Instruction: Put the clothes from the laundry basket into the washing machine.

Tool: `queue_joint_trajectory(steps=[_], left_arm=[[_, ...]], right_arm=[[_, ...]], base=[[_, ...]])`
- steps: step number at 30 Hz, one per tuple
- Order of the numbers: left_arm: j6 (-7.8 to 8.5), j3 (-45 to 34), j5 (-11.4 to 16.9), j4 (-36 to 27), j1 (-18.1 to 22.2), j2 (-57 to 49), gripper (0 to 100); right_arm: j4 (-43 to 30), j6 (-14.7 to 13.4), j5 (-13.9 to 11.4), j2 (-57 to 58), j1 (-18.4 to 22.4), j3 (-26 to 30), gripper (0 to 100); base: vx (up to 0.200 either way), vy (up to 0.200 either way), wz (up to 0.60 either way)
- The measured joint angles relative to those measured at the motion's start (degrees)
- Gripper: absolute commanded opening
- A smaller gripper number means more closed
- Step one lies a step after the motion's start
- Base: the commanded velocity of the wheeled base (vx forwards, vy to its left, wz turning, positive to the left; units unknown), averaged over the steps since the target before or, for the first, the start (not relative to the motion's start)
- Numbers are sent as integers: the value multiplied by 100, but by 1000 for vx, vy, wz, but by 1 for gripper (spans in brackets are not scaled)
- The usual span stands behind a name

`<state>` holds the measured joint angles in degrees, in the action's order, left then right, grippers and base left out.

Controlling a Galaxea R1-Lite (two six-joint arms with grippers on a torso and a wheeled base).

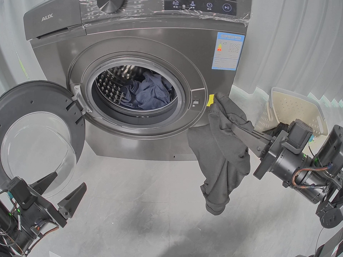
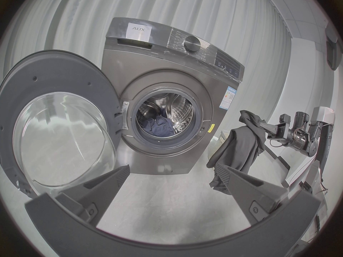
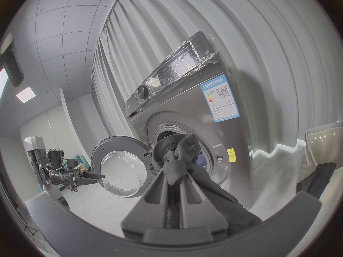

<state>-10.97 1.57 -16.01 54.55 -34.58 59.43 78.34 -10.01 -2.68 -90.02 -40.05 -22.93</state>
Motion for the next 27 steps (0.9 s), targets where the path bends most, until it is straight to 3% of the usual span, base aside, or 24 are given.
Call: queue_joint_trajectory(steps=[5,14,20,23,27], left_arm=[[11,88,2,-1,9,13,100],[20,254,6,-11,18,85,100],[27,486,129,13,24,446,100],[33,578,378,126,20,752,100],[66,652,1011,265,16,1130,100]], right_arm=[[30,-2,1,-149,-79,-77,0],[76,-4,1,-472,-182,-562,0],[87,-24,1,-846,-204,-1174,0],[101,-28,61,-1015,-212,-1504,0],[104,-28,118,-1169,-251,-1791,0]], base=[[0,200,0],[0,0,0],[0,0,0],[0,0,0],[0,0,0]])
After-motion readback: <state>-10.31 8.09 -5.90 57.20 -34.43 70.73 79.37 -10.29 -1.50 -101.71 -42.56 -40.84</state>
